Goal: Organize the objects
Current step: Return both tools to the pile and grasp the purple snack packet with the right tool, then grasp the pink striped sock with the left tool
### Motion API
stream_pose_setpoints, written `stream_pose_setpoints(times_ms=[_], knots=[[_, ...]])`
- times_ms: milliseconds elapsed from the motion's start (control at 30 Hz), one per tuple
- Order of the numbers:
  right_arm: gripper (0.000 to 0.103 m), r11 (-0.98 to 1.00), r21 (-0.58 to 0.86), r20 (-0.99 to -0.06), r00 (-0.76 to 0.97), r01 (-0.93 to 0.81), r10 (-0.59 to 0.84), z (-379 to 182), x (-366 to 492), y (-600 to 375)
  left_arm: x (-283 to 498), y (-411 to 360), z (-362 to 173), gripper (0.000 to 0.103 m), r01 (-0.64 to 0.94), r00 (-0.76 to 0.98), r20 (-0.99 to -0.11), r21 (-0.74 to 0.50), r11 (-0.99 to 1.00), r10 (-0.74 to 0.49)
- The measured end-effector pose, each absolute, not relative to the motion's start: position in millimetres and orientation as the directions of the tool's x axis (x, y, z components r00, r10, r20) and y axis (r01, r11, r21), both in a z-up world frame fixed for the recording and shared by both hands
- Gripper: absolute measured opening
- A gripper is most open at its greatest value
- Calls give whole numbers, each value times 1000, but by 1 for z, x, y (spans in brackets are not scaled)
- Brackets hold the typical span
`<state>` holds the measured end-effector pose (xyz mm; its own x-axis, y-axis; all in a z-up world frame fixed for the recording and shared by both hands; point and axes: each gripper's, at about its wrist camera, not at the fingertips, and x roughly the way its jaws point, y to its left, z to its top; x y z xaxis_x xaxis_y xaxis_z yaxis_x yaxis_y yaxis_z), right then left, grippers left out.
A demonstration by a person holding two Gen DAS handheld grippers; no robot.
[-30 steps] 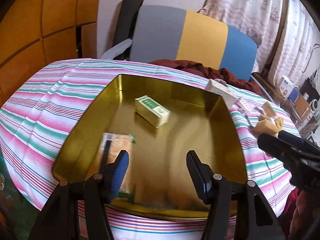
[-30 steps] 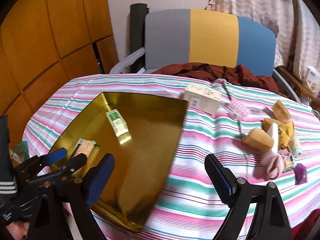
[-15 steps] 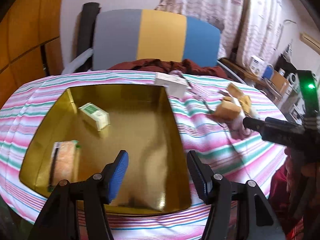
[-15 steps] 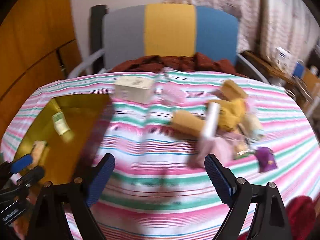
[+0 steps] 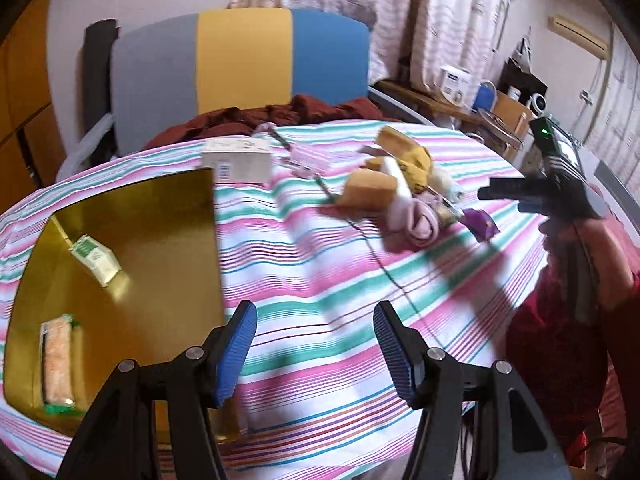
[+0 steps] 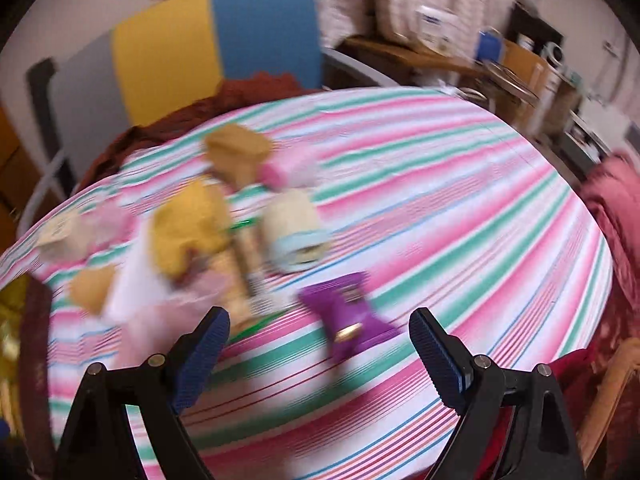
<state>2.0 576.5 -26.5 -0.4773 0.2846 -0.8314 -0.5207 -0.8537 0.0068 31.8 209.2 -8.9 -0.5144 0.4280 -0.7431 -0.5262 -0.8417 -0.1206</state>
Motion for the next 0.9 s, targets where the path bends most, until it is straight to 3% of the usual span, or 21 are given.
stream_pose_setpoints(times_ms=[167, 300, 400, 500, 533, 567, 900], knots=[[91, -836, 77, -827, -503, -543, 250, -39, 1, 604, 32, 237, -20, 61, -564, -464, -770, -125, -817, 438], [87, -834, 49, -855, -455, -549, 249, -49, -5, 604, 31, 257, -24, 61, -592, -448, -775, -117, -798, 446], [77, -850, 52, -881, -425, -525, 208, -58, -10, 605, 28, 272, -25, 61, -613, -435, -774, -120, -781, 460], [58, -856, 63, -909, -384, -513, 163, -70, -12, 607, 25, 291, -27, 61, -642, -429, -771, -106, -759, 470], [46, -855, 69, -917, -370, -513, 148, -74, -13, 608, 24, 296, -27, 61, -650, -428, -770, -102, -753, 473], [43, -851, 88, -923, -364, -518, 126, -77, -13, 610, 23, 302, -28, 61, -658, -425, -770, -97, -746, 475], [42, -840, 112, -921, -373, -531, 113, -73, -2, 616, -5, 359, -42, 61, -696, -400, -779, -83, -713, 482]])
